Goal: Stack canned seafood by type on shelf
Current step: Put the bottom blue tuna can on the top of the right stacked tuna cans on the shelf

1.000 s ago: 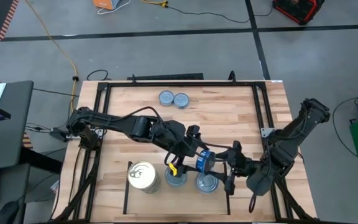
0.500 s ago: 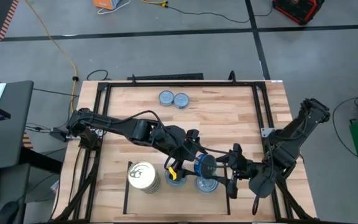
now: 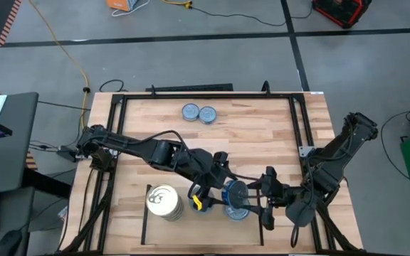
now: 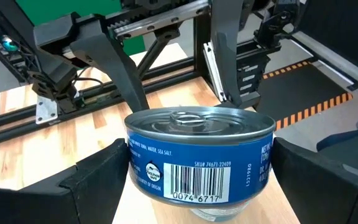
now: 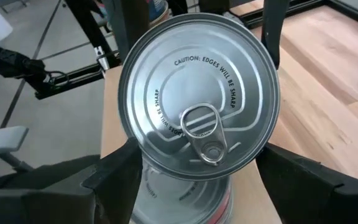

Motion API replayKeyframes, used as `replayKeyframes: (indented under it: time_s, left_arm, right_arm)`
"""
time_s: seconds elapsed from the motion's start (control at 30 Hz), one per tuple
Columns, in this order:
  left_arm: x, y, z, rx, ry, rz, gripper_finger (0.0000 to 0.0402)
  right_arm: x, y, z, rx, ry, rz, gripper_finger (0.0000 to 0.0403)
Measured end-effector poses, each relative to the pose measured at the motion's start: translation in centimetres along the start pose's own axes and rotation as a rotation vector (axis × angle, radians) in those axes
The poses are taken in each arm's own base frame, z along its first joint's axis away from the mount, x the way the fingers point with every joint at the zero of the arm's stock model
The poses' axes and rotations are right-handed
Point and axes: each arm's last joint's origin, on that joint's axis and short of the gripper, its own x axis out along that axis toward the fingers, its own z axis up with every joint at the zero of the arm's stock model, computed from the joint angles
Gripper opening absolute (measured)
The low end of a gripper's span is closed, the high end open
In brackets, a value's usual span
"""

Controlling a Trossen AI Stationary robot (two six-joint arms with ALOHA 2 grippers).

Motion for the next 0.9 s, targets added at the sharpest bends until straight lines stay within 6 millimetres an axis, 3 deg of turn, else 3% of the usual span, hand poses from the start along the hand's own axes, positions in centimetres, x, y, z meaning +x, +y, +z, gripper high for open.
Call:
replayKeyframes:
  time_s: [0.77,0.9]
  left_arm:
    - [0.1,-0.4,0.0,0.009,0.006,0.005,0.0368]
    - [1.2,-0.5,-0.8,-0.011,0.047,-0.013,0.0368]
  right_arm:
    - [0.0,0.0,-0.3,-0.021,0.054,0.034,0.033]
    - [0.0,0.0,-0.4,-0.027,0.076,0.046,0.0331]
